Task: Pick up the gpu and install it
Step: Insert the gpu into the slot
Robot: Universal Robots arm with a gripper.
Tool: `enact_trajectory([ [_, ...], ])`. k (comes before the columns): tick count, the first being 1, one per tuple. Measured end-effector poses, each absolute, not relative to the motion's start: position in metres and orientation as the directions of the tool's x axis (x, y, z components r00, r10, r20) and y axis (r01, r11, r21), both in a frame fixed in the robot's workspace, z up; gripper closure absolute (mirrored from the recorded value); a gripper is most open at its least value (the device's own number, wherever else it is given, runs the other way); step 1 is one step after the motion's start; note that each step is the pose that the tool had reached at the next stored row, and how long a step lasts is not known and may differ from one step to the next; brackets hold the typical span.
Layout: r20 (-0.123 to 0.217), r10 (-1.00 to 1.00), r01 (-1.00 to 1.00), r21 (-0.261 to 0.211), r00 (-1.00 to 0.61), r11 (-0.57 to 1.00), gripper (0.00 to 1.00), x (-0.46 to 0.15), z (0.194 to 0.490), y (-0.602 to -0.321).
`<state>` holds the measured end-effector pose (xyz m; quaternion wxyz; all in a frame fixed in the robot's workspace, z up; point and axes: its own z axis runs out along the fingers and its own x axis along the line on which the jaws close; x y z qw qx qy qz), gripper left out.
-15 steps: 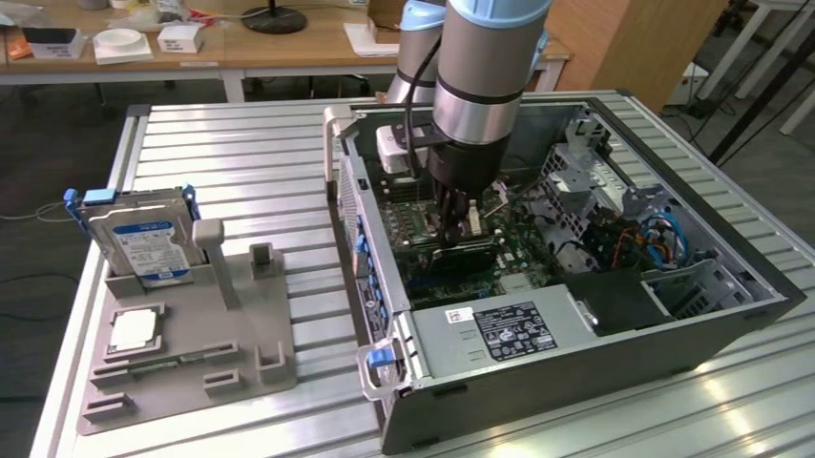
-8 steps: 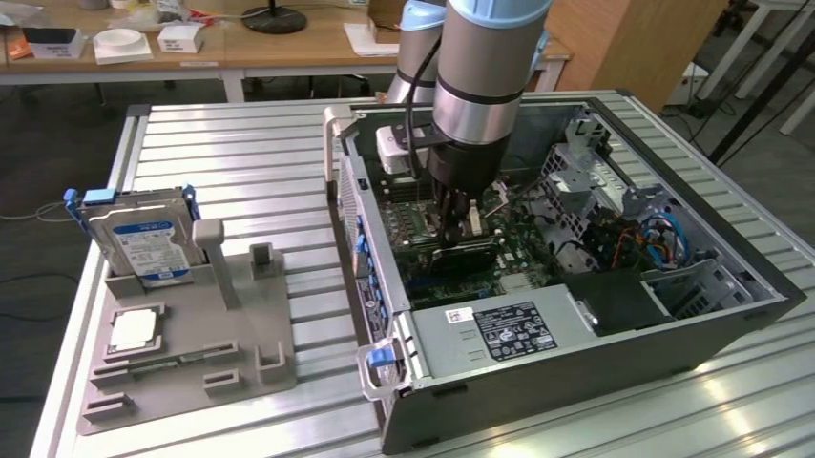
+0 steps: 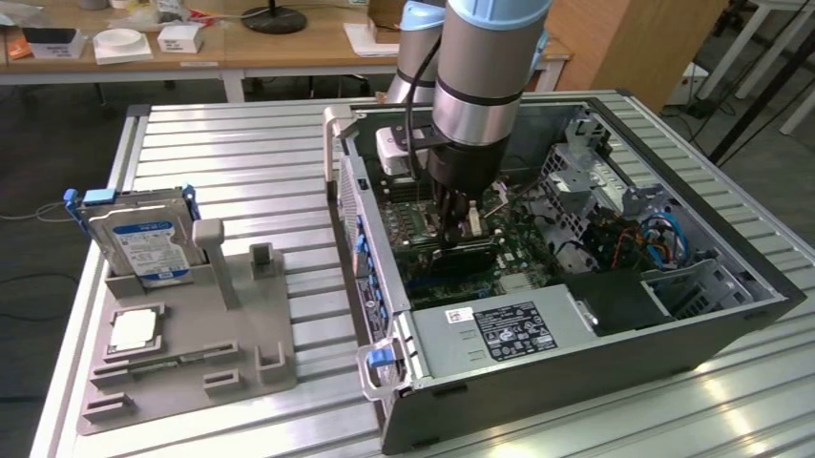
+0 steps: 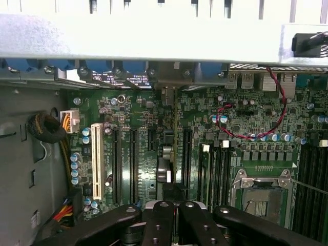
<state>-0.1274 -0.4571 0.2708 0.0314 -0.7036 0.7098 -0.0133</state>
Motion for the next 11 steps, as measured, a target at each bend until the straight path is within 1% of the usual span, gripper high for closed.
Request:
enact_trajectory([
  [11,-0.025,-1.000,-0.998,-0.063,-0.008,0.010,0.89,-0.1274,0.2663,-0.4571],
])
